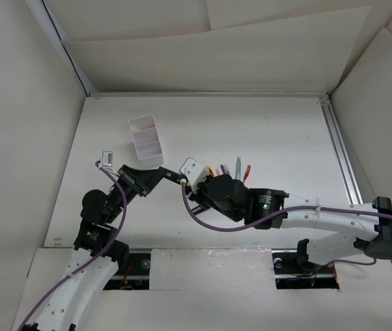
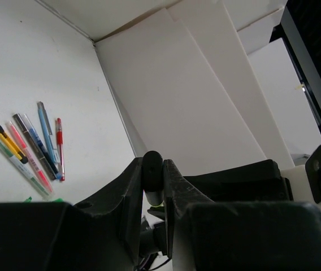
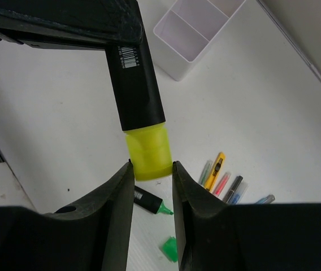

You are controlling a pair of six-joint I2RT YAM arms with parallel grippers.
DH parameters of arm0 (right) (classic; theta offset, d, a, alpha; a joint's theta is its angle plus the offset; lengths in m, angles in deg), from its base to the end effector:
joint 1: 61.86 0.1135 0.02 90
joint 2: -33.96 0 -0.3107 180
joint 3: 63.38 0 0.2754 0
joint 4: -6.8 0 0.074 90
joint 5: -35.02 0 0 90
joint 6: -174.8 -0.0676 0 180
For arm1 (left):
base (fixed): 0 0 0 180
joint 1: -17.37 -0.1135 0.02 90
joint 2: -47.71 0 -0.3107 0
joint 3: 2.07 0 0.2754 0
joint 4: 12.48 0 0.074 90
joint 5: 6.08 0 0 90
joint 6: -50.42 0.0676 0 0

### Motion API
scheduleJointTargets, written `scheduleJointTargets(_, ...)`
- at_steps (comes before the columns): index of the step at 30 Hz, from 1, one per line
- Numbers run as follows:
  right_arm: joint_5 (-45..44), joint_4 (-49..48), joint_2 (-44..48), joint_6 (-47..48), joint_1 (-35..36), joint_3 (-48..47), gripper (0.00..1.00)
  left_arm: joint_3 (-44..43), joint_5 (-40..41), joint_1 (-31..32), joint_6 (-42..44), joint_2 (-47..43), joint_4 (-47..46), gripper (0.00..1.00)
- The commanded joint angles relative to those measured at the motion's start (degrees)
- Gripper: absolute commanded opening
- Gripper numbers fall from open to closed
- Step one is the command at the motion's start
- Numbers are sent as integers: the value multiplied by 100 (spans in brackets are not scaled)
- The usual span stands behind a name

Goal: Sort the stationery into containers
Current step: Close the pen cap on the pen.

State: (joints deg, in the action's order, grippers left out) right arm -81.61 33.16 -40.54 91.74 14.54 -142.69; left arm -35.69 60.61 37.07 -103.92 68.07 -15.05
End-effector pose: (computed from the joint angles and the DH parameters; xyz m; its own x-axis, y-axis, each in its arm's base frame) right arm 0.1086 0.3199 0.3866 0.0074 -0.4288 -0.9034 -0.7756 0.5678 -0.2758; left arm 0.1112 -0.0682 0.3219 -0.4909 -0.7035 -0.5139 0.5208 0.2360 -0.8205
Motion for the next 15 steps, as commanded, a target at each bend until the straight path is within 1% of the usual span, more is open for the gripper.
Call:
scheduleJointTargets(1,484,-1571,-21,79,59,-719,25,3,-1079,174,149,161,479,0)
scheduleJointTargets(8,431,-1676,-21,343,59,-1115,25,3,-1132,174,202,214,531,0)
scheduleJointTargets(15,484,-1738,-21,448,59,-1221,25,117,-1132,174,141,214,452,0)
